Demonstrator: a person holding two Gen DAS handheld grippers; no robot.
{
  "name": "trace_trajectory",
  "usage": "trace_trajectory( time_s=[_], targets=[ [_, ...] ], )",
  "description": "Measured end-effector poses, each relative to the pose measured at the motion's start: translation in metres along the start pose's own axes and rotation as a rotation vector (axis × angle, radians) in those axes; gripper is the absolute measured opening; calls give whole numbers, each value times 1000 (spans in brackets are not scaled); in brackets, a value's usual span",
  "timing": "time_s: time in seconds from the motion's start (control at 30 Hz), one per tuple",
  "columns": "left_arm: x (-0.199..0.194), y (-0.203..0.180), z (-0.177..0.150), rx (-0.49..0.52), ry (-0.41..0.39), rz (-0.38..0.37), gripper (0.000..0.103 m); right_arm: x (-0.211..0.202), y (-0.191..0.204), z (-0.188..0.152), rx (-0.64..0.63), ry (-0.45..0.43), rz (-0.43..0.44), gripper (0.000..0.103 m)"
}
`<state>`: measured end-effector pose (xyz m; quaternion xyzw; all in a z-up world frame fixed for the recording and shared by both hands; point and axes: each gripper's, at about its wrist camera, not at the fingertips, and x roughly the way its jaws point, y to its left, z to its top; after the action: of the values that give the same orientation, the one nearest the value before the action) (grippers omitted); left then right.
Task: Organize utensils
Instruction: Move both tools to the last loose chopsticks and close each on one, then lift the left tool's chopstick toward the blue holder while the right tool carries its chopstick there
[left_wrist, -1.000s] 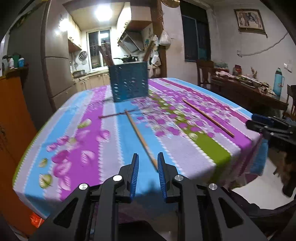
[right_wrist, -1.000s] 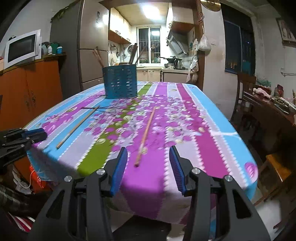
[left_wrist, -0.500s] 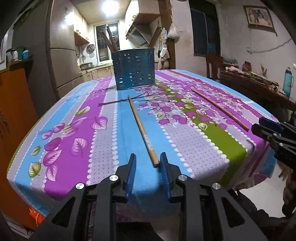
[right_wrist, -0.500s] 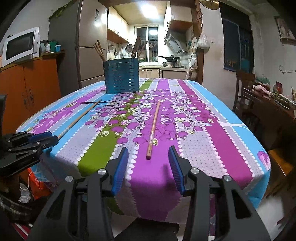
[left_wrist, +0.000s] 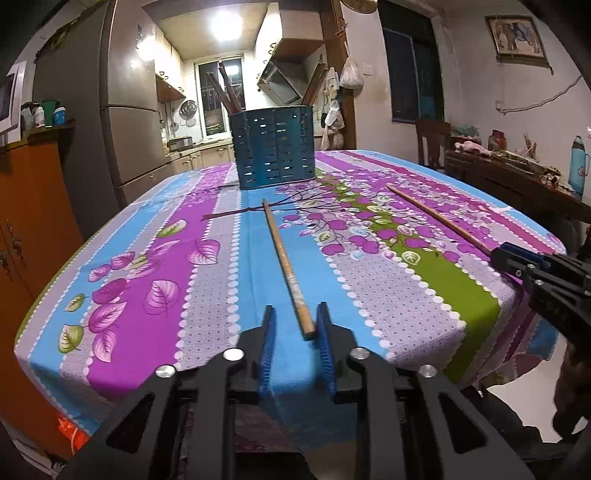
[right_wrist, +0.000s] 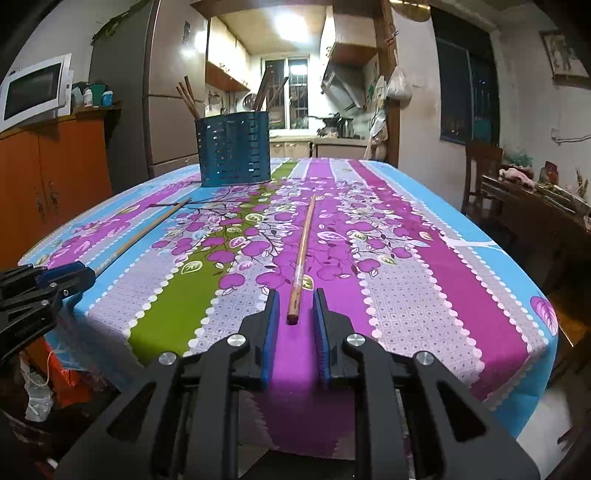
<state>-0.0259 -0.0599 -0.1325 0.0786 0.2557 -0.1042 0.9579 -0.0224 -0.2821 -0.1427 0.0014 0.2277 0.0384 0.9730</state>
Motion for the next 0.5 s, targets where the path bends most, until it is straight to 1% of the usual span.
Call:
trace_trajectory(
  time_s=[0.03,0.07,0.17,0.2,0.27,0.37,0.5],
  targets=[
    [-1,-1,-1,3,-3,3,13,0,-1,-1,21,-6,2,17],
    [-1,-1,-2,7,-6,3,10,-1,-2,-1,35,-9,2,17],
    [-3,0,-4,9,-12,5,10,-2,-1,-2,47,-17,-6,16],
    [-3,0,-4,12,-15,7,9,-2,-1,-2,47,-19,-7,14],
    [-5,-1,-5,25,-22,10,9,-3,2,-2,43,-19,1,6],
    [-7,3,-6,10,-24,12,8,-3,6,-1,32,-16,-4,5],
    [-10,9,-5,-2,-40,24,8,-3,2,1,56,-1,8,5]
  ],
)
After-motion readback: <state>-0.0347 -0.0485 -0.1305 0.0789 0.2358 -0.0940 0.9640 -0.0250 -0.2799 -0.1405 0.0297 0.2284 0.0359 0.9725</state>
